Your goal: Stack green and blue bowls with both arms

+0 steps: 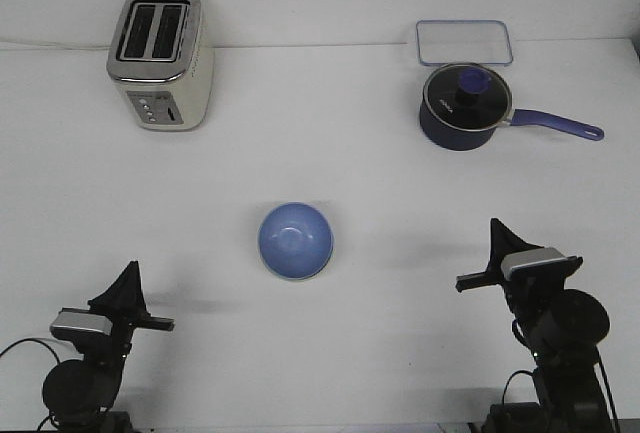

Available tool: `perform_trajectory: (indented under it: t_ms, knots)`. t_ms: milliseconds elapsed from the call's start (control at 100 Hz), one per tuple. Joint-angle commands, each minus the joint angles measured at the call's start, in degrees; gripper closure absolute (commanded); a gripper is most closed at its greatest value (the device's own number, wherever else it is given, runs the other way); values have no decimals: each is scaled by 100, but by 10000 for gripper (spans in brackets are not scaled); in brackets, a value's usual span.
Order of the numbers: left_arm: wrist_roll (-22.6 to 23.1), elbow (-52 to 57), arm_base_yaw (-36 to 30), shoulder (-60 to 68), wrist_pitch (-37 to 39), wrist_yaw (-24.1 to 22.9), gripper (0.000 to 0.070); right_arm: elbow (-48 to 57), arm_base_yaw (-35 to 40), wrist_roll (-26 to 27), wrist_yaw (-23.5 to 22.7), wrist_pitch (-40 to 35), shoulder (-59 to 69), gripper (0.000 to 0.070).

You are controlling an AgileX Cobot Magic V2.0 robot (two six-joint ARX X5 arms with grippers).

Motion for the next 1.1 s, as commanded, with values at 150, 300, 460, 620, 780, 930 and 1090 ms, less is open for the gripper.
perform_trajectory:
  t_ms: [150, 300, 460, 620, 780, 930, 1090]
  knots:
    - [-9, -114, 4, -13, 72, -31, 688, -682, 9, 26, 289, 37, -1106, 697]
    - [-9, -114, 4, -13, 72, -28, 688, -1169, 9, 24, 289, 31, -2009, 697]
    - [-9, -114, 4, -13, 72, -28, 688, -1504, 7, 24, 345, 31, -2649, 697]
    - [-9, -114, 4, -13, 72, -28, 688, -1598, 7, 39, 505, 39, -2634, 697]
    - [-9, -114, 4, -13, 68, -31, 688, -1786, 7, 44, 623, 179, -2634, 697]
    - [-9, -114, 4, -13, 68, -31, 688, -2022, 9, 44, 577, 531, -2634, 697]
    - [-9, -114, 4, -13, 68, -31, 688, -2310, 9, 46, 579, 984, -2634, 697]
